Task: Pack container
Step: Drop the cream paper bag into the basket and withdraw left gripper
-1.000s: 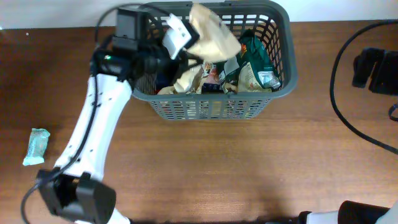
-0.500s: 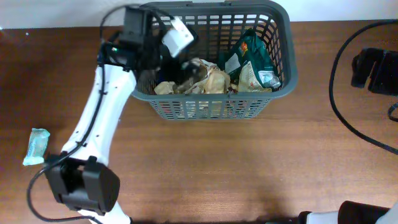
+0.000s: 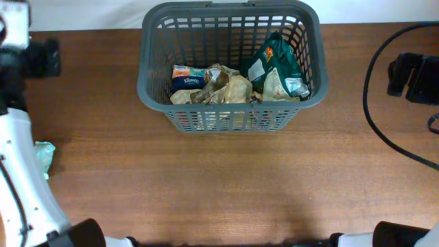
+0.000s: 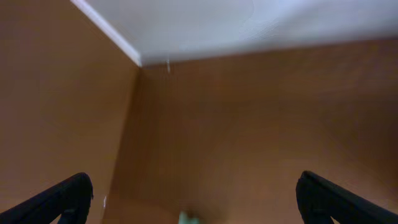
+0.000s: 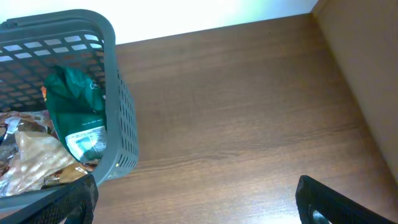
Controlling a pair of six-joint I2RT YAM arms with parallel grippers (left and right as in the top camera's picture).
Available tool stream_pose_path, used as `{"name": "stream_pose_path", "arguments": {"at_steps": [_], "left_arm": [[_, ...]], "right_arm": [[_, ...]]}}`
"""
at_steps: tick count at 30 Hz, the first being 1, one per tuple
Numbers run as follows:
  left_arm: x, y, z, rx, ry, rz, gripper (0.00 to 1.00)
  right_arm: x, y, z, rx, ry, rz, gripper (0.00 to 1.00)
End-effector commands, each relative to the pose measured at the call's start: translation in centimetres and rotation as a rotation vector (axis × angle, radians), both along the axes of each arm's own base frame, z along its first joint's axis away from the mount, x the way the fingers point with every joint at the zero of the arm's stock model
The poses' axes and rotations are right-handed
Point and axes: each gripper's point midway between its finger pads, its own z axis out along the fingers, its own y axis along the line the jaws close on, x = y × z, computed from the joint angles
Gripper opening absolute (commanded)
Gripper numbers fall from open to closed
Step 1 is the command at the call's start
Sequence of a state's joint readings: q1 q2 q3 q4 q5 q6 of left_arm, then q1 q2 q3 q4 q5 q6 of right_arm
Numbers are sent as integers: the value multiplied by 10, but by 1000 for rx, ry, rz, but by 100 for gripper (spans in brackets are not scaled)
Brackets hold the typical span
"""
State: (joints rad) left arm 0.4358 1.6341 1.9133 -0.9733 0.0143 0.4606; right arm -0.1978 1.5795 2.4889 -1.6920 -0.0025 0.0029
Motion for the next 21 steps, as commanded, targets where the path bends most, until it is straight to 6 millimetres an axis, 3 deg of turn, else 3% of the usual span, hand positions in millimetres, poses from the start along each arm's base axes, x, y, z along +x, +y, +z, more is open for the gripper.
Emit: {"name": "stream_pose_path", "arguments": {"at_steps": [1, 8, 11, 16, 21], "left_arm": [[-12, 20, -68, -36, 177, -102, 100], [-74, 37, -189, -246, 323, -50, 100], [-101, 36, -228, -258, 350, -30, 100], [-135, 31, -263, -205, 393, -60, 100], [-146, 46, -266, -192, 383, -10, 100]], "right_arm": [[-1, 1, 1, 10, -3, 2, 99], [1, 0, 2, 3, -8, 8, 99], [1, 0, 1, -2, -6, 13, 99], [0, 0, 1, -9, -1, 20, 99], [0, 0, 1, -9, -1, 20, 99]]}}
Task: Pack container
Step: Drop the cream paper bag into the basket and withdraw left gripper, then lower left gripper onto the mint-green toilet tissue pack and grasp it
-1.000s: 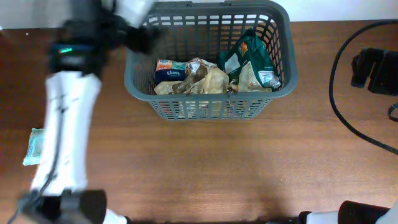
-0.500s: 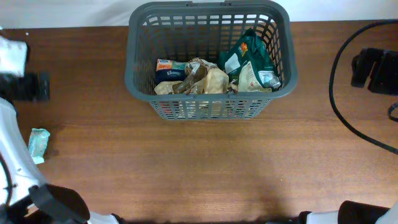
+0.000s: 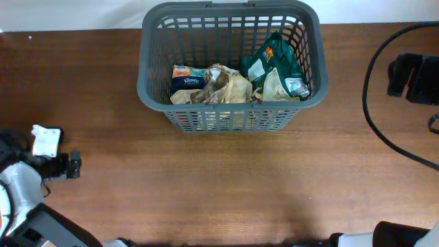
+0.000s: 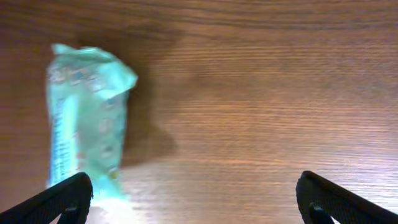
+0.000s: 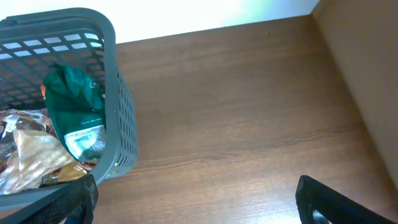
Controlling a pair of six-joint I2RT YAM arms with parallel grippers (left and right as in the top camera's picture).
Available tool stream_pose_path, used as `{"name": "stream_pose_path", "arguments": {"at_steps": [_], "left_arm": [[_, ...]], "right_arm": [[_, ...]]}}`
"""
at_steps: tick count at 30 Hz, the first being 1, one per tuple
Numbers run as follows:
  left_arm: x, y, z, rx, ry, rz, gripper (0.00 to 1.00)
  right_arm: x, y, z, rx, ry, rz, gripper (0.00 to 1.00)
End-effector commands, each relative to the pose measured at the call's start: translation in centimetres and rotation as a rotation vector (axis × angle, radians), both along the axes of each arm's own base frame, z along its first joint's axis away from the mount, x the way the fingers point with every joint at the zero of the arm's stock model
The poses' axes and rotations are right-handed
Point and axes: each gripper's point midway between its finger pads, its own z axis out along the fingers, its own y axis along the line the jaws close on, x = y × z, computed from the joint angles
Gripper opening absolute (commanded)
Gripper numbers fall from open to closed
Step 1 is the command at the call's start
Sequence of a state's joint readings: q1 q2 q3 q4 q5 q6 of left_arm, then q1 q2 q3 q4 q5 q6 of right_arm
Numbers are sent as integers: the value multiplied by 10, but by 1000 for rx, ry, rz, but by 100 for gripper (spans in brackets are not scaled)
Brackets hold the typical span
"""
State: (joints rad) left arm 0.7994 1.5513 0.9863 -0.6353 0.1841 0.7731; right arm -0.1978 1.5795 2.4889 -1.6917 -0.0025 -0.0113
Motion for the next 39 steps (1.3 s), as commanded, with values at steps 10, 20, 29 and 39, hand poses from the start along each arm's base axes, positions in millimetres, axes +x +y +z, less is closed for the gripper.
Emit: {"name": "stream_pose_path", "arguments": {"at_steps": [10, 20, 29, 39], "left_arm": [[-6, 42, 16, 128, -73, 5, 98], [-18, 60, -26, 61, -19, 64, 98], [-12, 69, -56, 48, -9, 64, 96], [2, 80, -68, 43, -68, 109, 83]], "right_arm": [[0, 0, 1, 0, -4, 10, 99], [-1, 0, 0, -1, 4, 8, 99], [-1, 0, 0, 0, 4, 8, 99], [-1, 0, -1, 0, 6, 9, 99]]}}
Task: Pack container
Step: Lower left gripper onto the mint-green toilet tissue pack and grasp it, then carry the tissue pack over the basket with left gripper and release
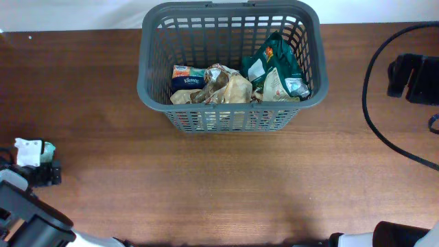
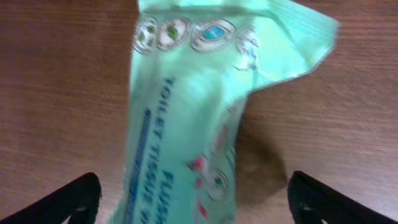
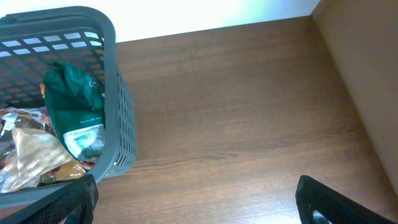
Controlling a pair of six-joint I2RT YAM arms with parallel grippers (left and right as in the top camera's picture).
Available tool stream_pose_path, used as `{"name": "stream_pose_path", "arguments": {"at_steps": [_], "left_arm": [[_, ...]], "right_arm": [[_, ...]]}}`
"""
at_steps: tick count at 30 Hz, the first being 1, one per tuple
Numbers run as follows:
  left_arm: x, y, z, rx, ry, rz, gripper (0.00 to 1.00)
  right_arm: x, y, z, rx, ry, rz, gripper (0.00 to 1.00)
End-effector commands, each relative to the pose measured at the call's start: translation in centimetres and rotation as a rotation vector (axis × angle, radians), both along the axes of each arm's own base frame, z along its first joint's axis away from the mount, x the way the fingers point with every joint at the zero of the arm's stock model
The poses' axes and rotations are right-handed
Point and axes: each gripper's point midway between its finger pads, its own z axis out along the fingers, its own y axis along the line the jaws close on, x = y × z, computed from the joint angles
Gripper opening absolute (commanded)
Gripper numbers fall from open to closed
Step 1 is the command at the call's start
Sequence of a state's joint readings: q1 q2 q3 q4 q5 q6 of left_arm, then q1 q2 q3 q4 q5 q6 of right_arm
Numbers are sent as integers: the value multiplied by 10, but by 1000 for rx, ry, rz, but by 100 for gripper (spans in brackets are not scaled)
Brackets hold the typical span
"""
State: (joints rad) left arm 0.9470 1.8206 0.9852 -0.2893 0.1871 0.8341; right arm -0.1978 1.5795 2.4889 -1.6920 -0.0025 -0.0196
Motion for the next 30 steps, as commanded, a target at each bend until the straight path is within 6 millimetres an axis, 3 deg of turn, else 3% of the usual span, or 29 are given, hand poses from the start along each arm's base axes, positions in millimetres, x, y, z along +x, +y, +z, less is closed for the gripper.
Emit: {"name": "stream_pose_path", "arguments": {"at_steps": [1, 3, 6, 7, 11, 14, 18, 21, 22, 25, 28, 30], "left_arm": [[7, -2, -6, -40, -49, 11, 75], [13, -2, -5, -45, -78, -2, 57], [21, -2, 0, -48, -122, -15, 12], [23, -3, 1, -54, -137, -18, 2], [38, -11, 14, -108, -223, -46, 2], [66, -21, 52, -149, -375, -120, 2], [121, -29, 151, -141, -640, -212, 2], [164, -62, 266, -159, -929, -375, 1], [177, -84, 315, -161, -1046, -471, 1], [191, -159, 426, -145, -1301, -743, 2], [184, -255, 501, -115, -1485, -1016, 2], [178, -315, 527, -162, -1536, -1151, 2]], "right_arm": [[-1, 0, -1, 6, 5, 2, 99], [-1, 0, -1, 7, 4, 3, 99], [-1, 1, -1, 9, 4, 5, 99], [-1, 1, -1, 9, 4, 5, 99], [-1, 1, -1, 9, 4, 5, 99], [-1, 2, -1, 15, 2, 10, 99], [0, 6, -1, 29, -1, 25, 99], [0, 8, -1, 37, -2, 33, 99], [0, 9, -1, 41, -3, 37, 99], [1, 12, 0, 53, -5, 50, 99], [1, 12, 0, 53, -5, 50, 99], [1, 12, 0, 53, -5, 50, 99]]}}
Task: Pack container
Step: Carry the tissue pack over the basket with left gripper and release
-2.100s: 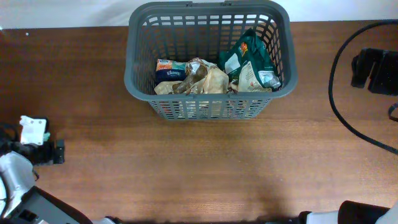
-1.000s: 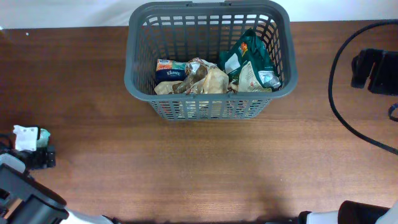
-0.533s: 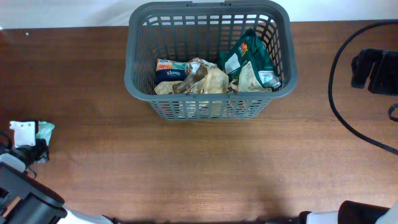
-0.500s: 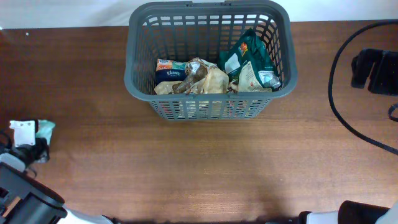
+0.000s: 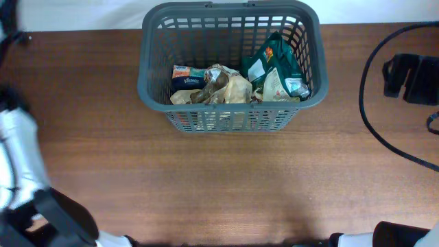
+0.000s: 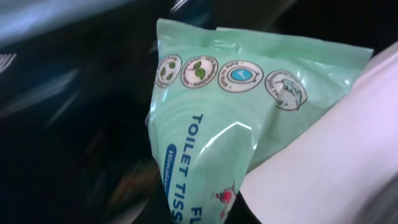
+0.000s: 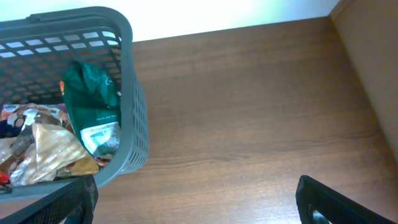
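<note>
A mint-green toilet tissue pack fills the left wrist view, close to the camera, against a dark blurred background with a white arm part at the right. My left gripper's fingers are hidden in that view, and the pack is off the table, so it is held. In the overhead view only the left arm shows at the left edge, with no pack on the wood. The grey plastic basket stands at the table's far middle. My right gripper is open over bare wood to the right of the basket.
The basket holds a Kleenex pack, crumpled tan wrappers and a green bag. A black cable curves over the table's right end near the right arm's black wrist. A wall meets the table on the right.
The green pack lay on the table between my open left fingers. Now it is off the table, close to the camera, with the left arm raised. The right gripper has shifted slightly.
At first my left arm was raised at the far left, with the pack lying at the table's left edge. Then the open gripper was over the wood beside the pack, then astride it. Now the pack is held clear of the table. The basket's contents are unchanged.
</note>
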Controlling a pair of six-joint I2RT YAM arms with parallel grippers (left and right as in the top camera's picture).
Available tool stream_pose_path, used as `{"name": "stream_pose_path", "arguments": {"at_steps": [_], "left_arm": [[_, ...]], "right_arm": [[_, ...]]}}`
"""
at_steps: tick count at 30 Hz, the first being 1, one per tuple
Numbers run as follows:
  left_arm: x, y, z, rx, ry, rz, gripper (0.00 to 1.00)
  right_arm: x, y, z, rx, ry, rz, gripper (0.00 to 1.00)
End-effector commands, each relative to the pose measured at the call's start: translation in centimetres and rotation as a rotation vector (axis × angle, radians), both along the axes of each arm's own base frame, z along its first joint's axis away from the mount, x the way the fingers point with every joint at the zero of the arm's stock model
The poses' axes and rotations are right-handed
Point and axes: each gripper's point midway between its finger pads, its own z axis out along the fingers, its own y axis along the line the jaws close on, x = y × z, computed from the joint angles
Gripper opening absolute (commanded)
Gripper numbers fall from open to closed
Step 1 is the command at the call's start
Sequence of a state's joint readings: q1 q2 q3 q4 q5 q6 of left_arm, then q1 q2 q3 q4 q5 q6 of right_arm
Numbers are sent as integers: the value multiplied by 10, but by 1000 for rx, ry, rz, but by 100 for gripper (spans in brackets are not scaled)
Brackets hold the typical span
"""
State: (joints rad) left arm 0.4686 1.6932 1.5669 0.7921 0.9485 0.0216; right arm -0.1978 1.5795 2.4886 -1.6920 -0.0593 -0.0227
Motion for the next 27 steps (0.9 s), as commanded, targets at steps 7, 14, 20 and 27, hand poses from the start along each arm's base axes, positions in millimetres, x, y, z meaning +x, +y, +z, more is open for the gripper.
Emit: {"name": "stream_pose_path", "arguments": {"at_steps": [7, 14, 20, 27], "left_arm": [[-30, -244, 1, 68, 136, -577, 2], [28, -253, -173, 420, 587, -175, 2], [28, -234, -277, 621, 881, -66, 1], [28, -234, -283, 625, 896, -71, 99]], "right_arm": [[-1, 2, 0, 16, 2, 8, 99], [-1, 2, 0, 16, 2, 8, 99], [0, 6, 0, 31, -2, 24, 99], [0, 6, 0, 31, -1, 23, 99]]}}
